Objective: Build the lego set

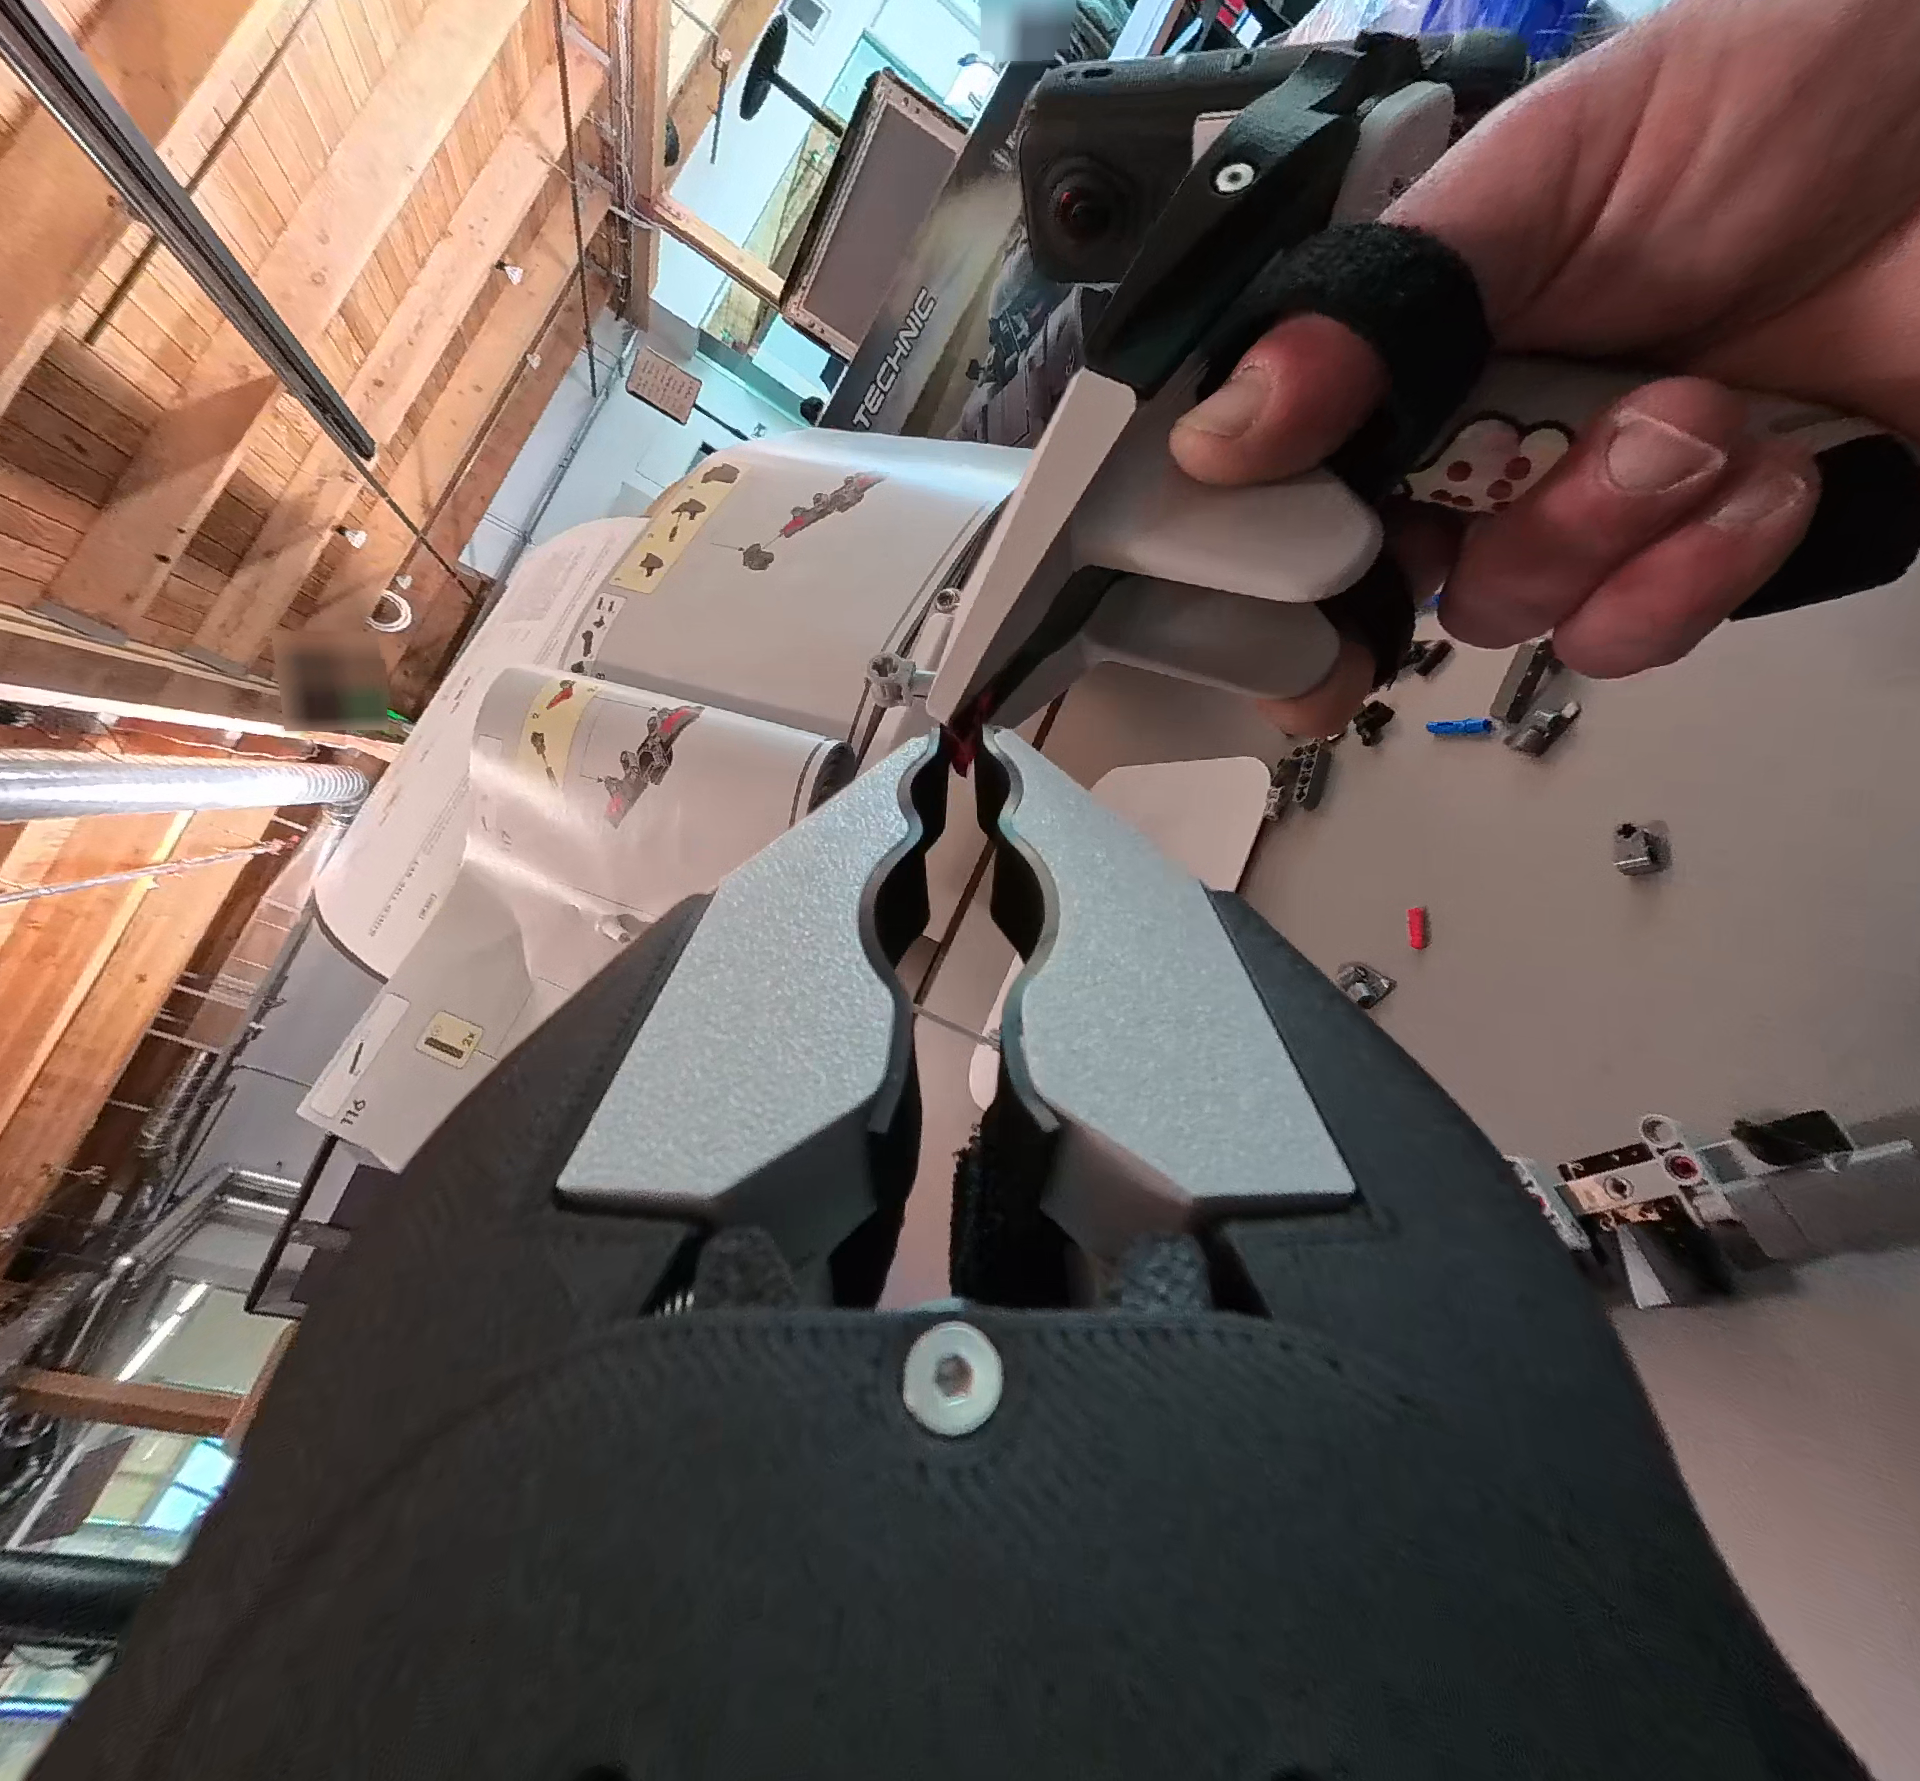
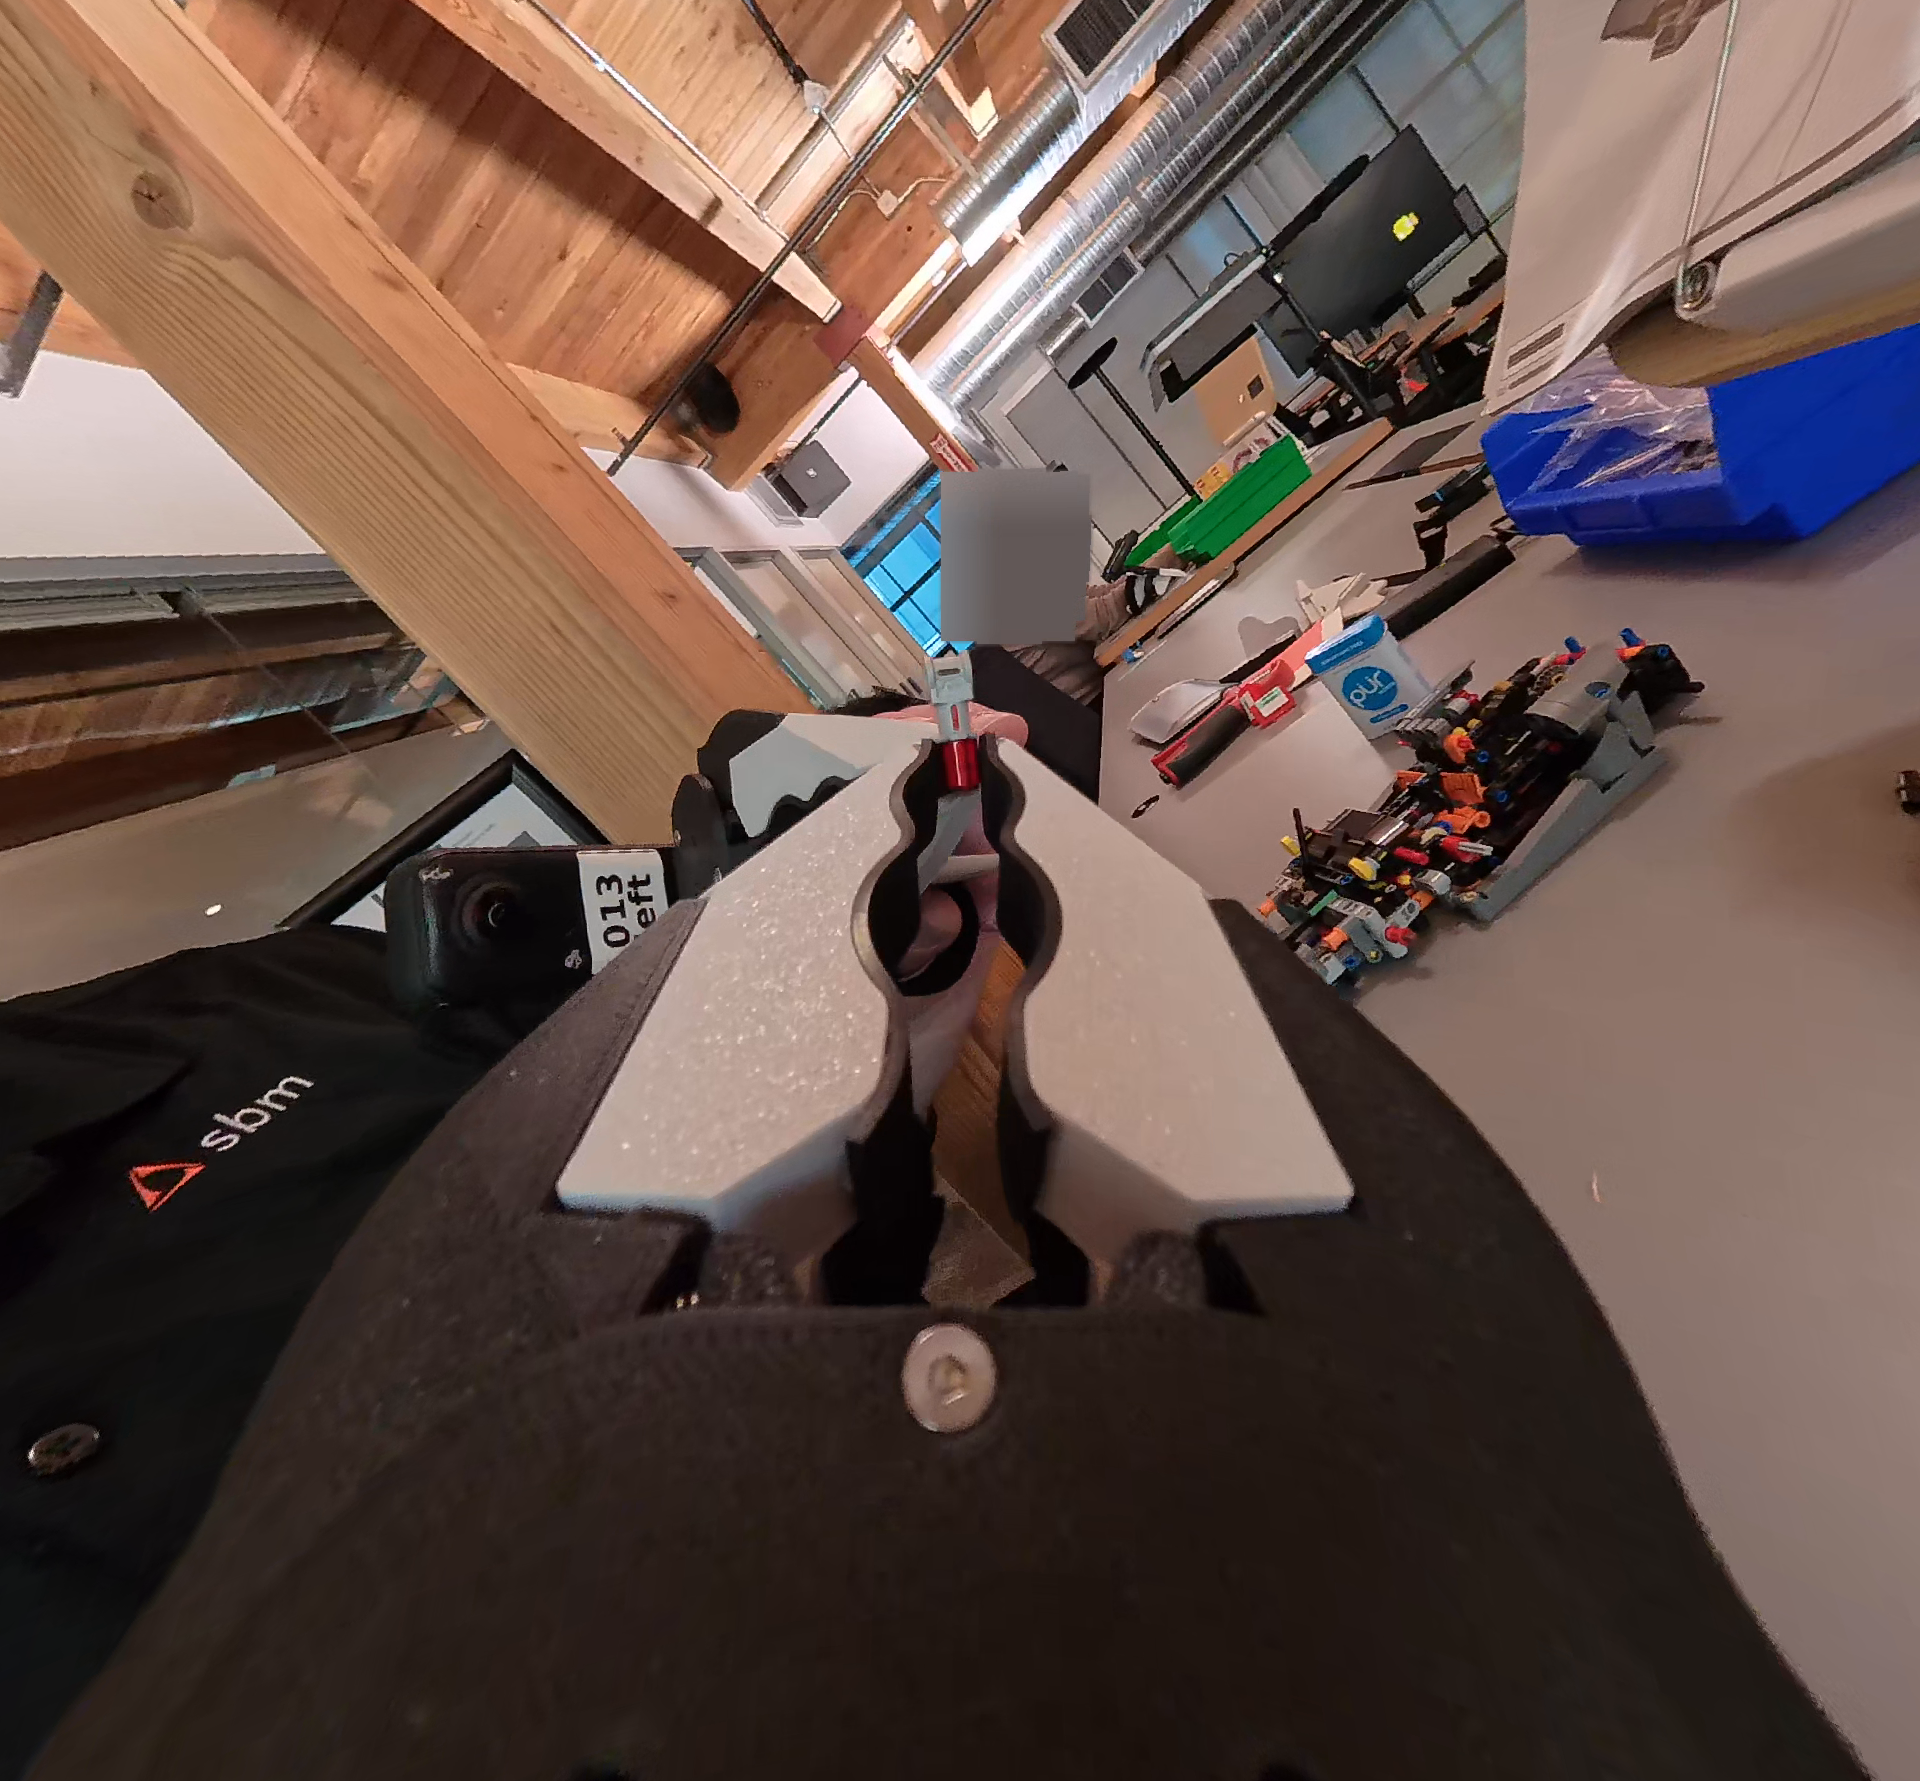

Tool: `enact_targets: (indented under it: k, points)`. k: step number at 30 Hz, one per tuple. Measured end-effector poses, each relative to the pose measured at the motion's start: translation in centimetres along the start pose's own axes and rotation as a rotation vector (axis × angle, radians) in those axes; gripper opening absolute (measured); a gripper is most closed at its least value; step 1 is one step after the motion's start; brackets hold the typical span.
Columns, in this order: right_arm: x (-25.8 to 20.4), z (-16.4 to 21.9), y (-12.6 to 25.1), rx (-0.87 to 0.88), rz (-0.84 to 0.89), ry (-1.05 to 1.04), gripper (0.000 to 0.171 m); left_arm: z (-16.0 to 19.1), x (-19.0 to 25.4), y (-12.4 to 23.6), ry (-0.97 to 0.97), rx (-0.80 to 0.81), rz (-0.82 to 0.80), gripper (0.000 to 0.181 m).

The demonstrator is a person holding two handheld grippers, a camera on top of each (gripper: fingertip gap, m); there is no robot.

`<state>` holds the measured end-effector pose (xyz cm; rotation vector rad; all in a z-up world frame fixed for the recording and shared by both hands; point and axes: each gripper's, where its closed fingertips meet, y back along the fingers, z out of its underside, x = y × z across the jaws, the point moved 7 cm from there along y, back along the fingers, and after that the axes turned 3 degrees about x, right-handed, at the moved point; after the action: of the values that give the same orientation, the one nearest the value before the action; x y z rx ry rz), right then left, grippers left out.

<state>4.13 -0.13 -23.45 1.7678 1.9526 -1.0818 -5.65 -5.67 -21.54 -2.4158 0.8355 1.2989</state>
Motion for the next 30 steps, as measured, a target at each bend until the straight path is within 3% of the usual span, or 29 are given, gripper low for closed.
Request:
enact_targets:
  k: [8,14,21,25,30]
  points:
    - [1.9,-0.8,0.3,0.051,0.040,-0.027,0.008,1.7,-0.6,-0.7,0.077,-0.020,0.043,0.002]
    - [2.7,-1.6,1.0,-0.039,0.113,0.159,0.023,3.1,-2.6,-0.6,0.417,0.013,0.245,0.003]
    - [0.0,-1.8,0.1,-0.378,0.309,1.032,0.026,3.7,-4.3,-0.4,0.831,0.037,0.655,0.002]
    - [-1.7,-1.1,-0.9,-0.518,0.336,1.472,0.025,3.7,-4.8,-0.5,0.965,0.043,0.785,0.003]
    - [-3.0,0.0,-1.8,-0.565,0.328,1.755,0.019,4.1,-5.0,-0.7,1.078,0.052,0.881,0.003]
